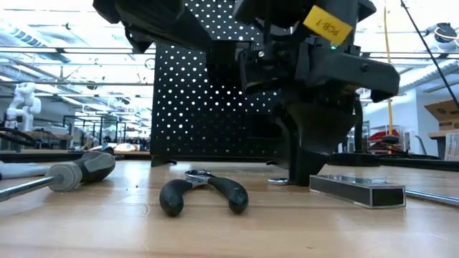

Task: Hang tools onto peg board
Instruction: Hang the right silver wrench on the black pegboard

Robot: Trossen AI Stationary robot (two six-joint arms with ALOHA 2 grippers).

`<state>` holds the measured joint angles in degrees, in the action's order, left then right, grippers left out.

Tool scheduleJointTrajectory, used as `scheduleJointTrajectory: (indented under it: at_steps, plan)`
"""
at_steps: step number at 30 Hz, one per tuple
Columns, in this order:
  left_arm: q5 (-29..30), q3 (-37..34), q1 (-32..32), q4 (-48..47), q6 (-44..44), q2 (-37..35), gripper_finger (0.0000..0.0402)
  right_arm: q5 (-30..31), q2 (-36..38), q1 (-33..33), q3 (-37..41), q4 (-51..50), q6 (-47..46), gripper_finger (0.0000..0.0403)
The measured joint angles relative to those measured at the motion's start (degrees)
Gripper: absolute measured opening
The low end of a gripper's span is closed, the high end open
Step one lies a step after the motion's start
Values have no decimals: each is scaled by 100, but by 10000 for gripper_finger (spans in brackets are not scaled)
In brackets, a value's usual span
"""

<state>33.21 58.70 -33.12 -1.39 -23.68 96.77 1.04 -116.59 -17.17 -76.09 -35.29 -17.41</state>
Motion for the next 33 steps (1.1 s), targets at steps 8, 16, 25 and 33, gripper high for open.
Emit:
scheduleJointTrajectory:
  at_steps: [8, 16, 25, 33]
  plan:
    - [0, 0, 0, -7, -109, 0, 18, -144, -181, 55, -11, -4, -155, 16]
    - [0, 0, 0, -145, -495, 0, 18, -55, -148, 85, 14, 83, -293, 2]
    - [0, -107, 15, -383, -1098, -4, 18, 98, 71, 14, -4, 211, -310, 0]
    - [124, -1016, 56, 1417, -1349, 678, 18, 112, 164, -9, 4, 326, -314, 1]
